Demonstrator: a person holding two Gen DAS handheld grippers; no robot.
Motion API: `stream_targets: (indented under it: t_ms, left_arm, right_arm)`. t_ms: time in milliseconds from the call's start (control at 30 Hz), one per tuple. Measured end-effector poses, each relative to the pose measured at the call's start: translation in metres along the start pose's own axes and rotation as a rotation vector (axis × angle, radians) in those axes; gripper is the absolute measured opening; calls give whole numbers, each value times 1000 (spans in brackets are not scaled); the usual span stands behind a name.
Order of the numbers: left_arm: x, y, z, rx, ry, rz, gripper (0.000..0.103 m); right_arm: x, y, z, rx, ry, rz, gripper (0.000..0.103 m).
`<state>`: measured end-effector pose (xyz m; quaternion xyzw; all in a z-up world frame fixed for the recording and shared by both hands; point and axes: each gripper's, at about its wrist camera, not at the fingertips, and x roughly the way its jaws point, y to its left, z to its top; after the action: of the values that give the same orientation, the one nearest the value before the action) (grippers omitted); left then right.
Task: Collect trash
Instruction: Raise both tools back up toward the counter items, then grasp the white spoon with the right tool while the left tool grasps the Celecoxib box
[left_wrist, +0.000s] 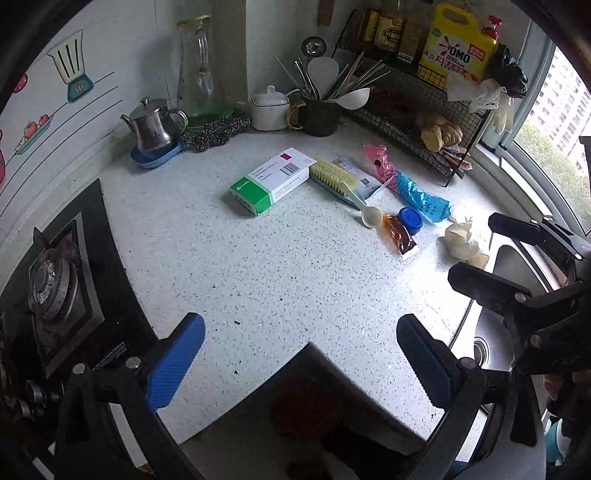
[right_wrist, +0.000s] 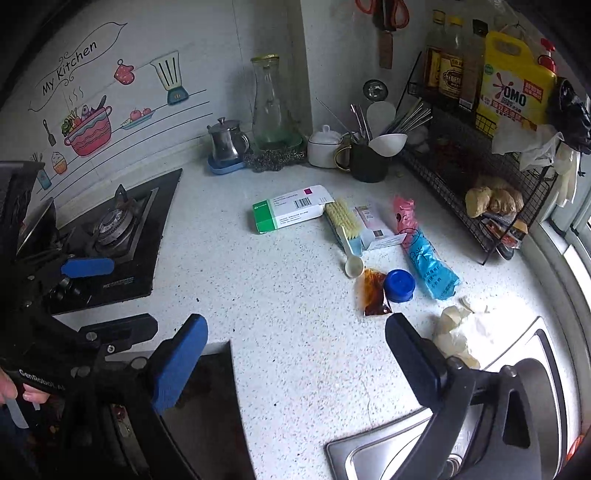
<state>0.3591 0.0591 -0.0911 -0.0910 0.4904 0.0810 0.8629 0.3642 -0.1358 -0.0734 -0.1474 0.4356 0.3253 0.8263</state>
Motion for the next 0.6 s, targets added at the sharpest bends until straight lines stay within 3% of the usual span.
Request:
stream_targets:
  t_ms: [100, 300, 600]
  left_arm:
    - [20, -1, 18, -3, 14, 13, 103]
    - [61, 1, 47, -10, 60, 33, 103]
    - [102, 8, 71, -32, 107, 28, 103]
  right_arm:
    - [22, -13, 16, -27, 29, 21, 94]
    - [71, -38, 43, -49, 98, 62, 83]
    - [137, -56, 57, -92, 208, 99, 54]
